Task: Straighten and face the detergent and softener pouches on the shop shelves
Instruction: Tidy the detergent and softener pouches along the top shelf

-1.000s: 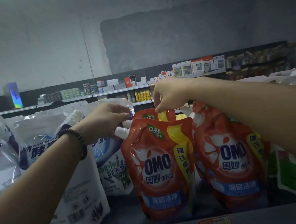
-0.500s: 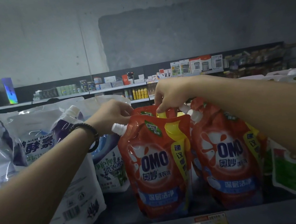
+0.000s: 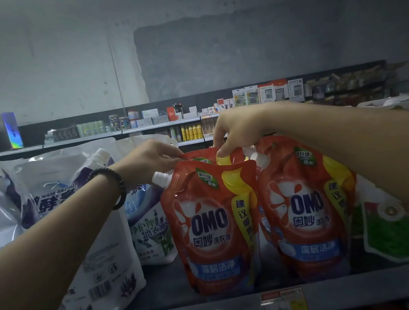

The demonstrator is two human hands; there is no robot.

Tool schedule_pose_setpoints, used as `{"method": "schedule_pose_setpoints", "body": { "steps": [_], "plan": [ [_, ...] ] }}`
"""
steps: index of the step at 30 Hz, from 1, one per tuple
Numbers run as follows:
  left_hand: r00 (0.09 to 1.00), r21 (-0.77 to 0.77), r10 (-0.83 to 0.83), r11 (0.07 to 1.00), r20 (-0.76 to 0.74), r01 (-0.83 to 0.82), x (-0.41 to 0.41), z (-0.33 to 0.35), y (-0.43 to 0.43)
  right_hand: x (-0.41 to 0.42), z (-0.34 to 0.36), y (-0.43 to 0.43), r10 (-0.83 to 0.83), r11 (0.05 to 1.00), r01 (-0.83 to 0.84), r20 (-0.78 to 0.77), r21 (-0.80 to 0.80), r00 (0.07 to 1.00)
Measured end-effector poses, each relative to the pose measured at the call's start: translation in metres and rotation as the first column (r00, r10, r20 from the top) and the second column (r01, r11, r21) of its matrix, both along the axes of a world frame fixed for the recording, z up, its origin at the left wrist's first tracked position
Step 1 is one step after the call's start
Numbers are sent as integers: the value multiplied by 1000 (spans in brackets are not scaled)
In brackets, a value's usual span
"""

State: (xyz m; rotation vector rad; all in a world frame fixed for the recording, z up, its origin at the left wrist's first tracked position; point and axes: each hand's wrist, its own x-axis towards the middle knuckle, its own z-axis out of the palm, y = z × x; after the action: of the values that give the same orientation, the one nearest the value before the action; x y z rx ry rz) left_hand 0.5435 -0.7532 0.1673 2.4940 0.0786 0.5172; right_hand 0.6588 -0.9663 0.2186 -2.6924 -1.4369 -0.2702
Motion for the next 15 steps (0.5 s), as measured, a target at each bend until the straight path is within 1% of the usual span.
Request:
{"method": "schedule_pose_setpoints", "body": {
  "steps": [5,9,11,13,15],
  "plan": [
    [1000,-11,5,1000,-27,-5,-4,1,-1,-3,-3,-2,14,1000,-14,-8,21,1000],
    [996,-62,39,997,-76,-44,-13,1,-1,-4,-4,-4,15,999,-15,-15,30,1000],
    [994,-131,41,990,-100,-54,-17,2,-1,-6,-1,-8,12,999,-11,-18,47,1000],
    [991,-232,35,971,-131,-65,-21,4,-4,-8,2,-14,14,996,-12,-22,88,1000],
    [981,-322,1,945,-196,-65,-25,9,-8,-11,4,-18,18,992,-16,-18,129,1000]
  ]
}}
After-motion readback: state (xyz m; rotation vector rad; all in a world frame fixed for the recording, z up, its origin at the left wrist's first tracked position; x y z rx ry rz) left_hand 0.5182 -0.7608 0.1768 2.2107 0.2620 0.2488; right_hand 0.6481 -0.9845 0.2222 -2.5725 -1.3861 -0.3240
